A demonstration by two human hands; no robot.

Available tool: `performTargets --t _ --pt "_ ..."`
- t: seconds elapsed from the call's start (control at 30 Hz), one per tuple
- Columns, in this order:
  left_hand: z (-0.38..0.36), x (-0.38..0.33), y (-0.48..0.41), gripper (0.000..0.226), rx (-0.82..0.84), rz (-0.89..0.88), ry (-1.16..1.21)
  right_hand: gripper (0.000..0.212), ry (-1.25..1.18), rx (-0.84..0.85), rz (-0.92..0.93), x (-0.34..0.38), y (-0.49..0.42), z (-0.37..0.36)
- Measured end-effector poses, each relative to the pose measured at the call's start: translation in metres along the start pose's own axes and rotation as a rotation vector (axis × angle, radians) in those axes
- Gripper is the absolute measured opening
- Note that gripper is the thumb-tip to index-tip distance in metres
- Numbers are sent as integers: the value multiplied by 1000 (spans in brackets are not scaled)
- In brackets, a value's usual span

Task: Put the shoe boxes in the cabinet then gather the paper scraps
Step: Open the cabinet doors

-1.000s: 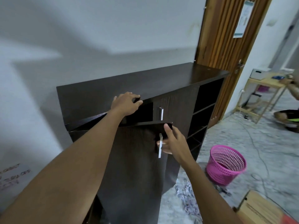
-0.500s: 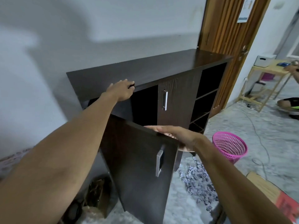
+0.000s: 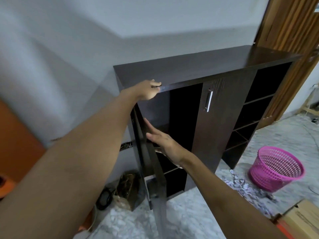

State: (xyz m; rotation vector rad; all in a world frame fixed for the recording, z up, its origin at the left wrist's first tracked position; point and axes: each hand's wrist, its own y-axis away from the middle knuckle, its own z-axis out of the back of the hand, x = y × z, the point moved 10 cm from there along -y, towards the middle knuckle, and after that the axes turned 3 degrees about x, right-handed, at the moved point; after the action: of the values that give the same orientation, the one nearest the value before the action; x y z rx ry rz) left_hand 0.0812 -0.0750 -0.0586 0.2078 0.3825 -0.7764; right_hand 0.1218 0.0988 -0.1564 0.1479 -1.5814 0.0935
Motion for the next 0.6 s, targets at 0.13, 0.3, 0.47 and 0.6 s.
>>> performTargets --t 0.13,0.3,0.47,0.6 --pt "-3 2 5 48 -33 1 -60 59 -6 -24 72 2 -9 -11" --pt "-8 -9 -1 53 -32 -5 -234 38 83 -244 92 0 -11 55" --pt "-22 -50 -25 53 -39 -50 -289 35 139 -807 63 -5 19 212" --pt "-36 -88 -51 52 -48 -78 -265 56 214 -948 -14 -3 22 297"
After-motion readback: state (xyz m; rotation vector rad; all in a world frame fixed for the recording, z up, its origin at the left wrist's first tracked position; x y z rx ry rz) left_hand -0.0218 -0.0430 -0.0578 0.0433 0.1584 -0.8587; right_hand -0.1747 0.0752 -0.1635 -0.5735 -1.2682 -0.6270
